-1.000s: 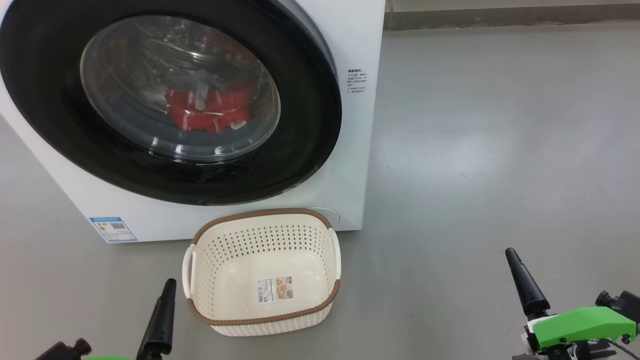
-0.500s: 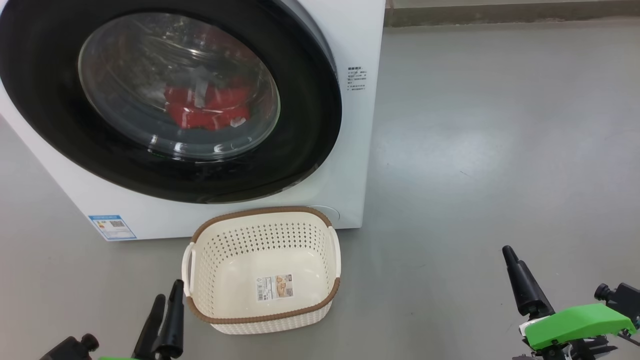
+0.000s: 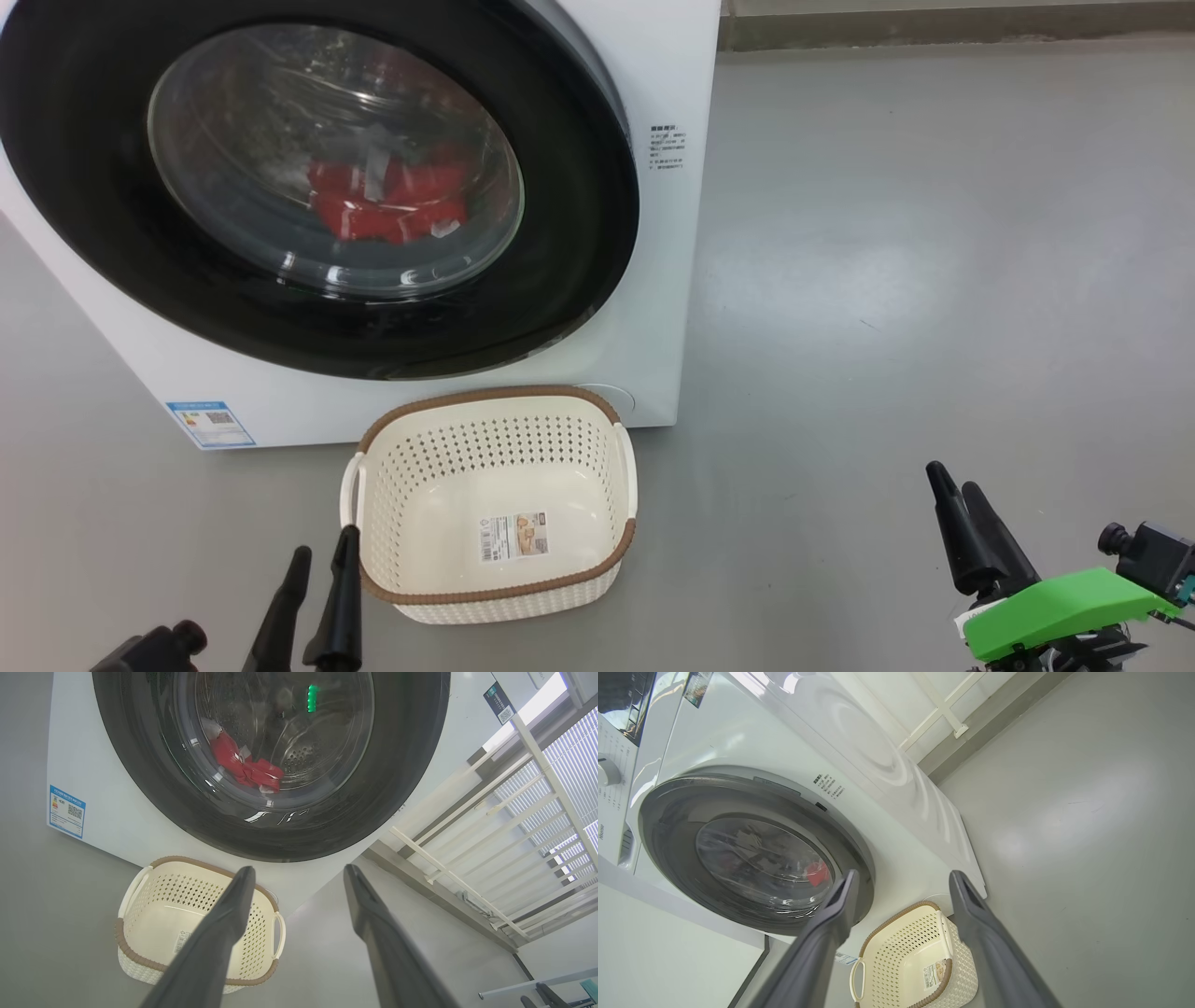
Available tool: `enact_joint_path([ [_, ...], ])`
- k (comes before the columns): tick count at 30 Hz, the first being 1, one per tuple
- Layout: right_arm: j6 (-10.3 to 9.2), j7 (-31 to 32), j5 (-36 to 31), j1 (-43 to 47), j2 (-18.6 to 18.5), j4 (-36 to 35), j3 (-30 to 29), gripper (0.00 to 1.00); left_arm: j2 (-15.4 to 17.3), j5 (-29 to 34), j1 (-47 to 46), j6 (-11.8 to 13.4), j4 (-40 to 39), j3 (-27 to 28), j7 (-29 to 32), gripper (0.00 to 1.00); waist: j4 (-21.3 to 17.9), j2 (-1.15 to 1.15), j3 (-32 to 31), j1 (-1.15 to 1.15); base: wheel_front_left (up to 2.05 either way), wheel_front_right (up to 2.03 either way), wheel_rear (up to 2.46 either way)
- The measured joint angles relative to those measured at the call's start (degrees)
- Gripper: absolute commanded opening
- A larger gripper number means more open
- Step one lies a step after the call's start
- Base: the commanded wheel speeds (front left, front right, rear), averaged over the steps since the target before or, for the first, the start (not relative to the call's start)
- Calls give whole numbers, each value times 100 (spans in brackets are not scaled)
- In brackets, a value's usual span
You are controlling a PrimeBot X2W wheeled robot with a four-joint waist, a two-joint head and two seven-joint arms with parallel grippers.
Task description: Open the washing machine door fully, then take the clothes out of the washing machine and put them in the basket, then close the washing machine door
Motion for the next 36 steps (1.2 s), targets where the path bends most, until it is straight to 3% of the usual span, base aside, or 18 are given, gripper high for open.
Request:
enact_joint_path([
  [36,0,-566,-1722,327,-146,-252,19,100,33,2368,288,111,-388,-183,-564,100,-90,0,-32,0,0,0,0],
])
